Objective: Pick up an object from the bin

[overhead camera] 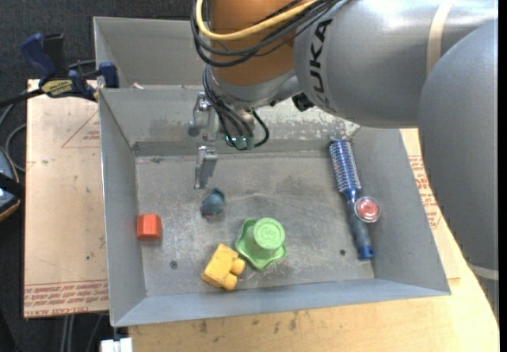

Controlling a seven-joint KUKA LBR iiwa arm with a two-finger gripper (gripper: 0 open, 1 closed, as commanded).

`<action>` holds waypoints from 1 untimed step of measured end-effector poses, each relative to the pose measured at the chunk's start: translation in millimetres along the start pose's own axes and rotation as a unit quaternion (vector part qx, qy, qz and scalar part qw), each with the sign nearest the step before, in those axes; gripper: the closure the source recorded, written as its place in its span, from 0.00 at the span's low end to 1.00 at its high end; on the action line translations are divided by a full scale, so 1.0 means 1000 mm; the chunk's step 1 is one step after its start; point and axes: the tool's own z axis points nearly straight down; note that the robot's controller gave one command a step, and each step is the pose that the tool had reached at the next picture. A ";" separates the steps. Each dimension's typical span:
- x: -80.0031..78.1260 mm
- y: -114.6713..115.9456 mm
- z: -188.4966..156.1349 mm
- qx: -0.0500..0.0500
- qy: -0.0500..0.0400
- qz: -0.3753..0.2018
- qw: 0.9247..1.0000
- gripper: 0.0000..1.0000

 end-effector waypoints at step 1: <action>0.012 -0.047 0.159 -0.001 -0.007 -0.193 0.981 0.00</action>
Offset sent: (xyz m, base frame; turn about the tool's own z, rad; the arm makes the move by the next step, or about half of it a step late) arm -0.0163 -0.0493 -0.1638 -0.3921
